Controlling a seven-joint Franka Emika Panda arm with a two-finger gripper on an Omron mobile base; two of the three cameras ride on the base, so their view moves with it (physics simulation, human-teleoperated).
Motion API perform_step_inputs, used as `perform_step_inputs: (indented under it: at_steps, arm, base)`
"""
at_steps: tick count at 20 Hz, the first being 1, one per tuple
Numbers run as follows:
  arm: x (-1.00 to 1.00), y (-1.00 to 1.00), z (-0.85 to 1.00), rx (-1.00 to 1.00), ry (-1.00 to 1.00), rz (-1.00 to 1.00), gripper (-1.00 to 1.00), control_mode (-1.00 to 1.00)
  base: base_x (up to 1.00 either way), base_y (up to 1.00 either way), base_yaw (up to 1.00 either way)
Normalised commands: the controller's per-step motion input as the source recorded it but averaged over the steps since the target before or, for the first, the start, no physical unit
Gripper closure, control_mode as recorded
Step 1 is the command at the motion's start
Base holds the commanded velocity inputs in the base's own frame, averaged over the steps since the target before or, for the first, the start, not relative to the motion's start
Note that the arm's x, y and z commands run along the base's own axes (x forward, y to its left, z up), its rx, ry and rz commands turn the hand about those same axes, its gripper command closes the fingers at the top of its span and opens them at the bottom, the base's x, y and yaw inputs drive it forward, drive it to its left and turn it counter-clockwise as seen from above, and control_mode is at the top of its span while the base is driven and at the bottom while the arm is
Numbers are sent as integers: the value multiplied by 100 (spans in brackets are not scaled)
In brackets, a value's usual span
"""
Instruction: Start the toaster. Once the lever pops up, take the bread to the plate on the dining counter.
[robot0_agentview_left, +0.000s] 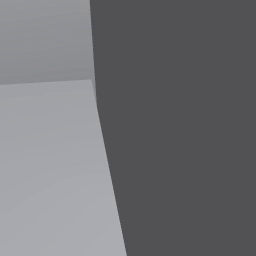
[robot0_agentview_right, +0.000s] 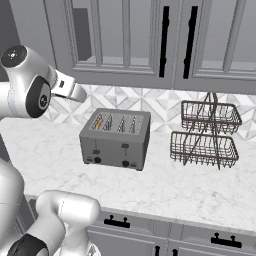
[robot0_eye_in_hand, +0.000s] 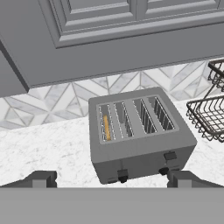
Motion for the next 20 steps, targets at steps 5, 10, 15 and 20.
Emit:
perform_step_inputs:
  at_steps: [5,10,15,20]
  arm:
    - [0,0,0,0,0,0,-100,-100]
    - [0,0,0,0,0,0,-100,-100]
    - [0,0,0,0,0,0,-100,-100]
    - [0,0,0,0,0,0,-100,-100]
  base:
    - [0,0,0]
    - [0,0,0]
    - [0,0,0]
    - [0,0,0]
